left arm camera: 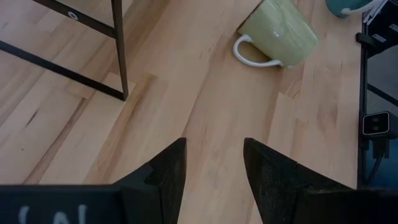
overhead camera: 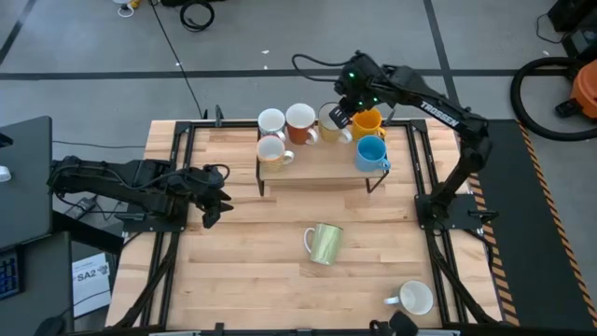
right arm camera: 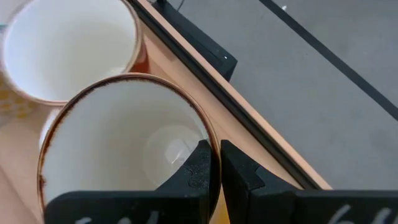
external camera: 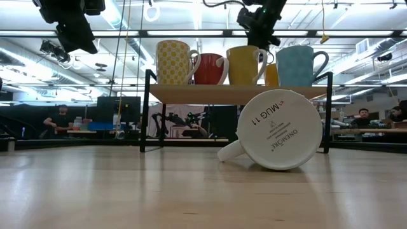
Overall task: Place coffee mugs
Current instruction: Put the yellow mug on the shelf
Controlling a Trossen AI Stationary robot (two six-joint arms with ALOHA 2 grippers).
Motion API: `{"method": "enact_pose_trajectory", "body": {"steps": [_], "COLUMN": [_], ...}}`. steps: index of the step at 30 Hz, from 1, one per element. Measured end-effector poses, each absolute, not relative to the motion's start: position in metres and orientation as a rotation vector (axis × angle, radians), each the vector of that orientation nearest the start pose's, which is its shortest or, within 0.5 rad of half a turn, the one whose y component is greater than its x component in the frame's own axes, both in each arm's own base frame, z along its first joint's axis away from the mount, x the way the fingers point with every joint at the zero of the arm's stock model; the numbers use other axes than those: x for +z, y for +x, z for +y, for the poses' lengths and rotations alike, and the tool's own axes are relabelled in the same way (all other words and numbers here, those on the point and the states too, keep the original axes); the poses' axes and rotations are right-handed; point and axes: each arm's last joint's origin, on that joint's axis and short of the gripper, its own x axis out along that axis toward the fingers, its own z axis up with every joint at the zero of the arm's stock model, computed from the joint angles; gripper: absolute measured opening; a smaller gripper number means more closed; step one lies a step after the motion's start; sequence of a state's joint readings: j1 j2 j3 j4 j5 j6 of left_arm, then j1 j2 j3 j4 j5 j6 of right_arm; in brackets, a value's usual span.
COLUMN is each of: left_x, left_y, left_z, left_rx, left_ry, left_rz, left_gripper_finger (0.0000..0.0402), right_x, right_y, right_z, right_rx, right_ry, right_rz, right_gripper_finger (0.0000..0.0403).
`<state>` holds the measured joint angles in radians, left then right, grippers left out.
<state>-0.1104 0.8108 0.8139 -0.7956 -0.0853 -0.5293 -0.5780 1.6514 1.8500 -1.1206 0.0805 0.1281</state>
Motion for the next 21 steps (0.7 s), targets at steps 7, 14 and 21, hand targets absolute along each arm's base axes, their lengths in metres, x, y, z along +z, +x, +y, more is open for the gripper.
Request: {"method": "enact_pose_trajectory", "body": {"steps": [7,14,21], "left_x": [0.287,0.288,0.288], "left_y": [0.150,0.152,0.152], "left_z": [-0.014,-0.014,-0.014], "left_rx": [0.183,0.178,0.178], "left_ry": [-0.424,-0.425,-0.426], "left_rz": [0.769,0.754,0.753], "left_gripper_finger": [0.0167,0.0167,0.0167], "right_x": [0.390,0.380,0.378], "right_y": [0.275,0.277,0.277], "right_z": [-0.192,-0.203,-0.206], "right_rx": [-0.687,-0.692,-0.683], "right_ry": [0.362,0.393,0.410], "right_rz": [0.887,0.917,0.919], "right_gripper_finger": [0.0026,0.0027,0.0030]}}
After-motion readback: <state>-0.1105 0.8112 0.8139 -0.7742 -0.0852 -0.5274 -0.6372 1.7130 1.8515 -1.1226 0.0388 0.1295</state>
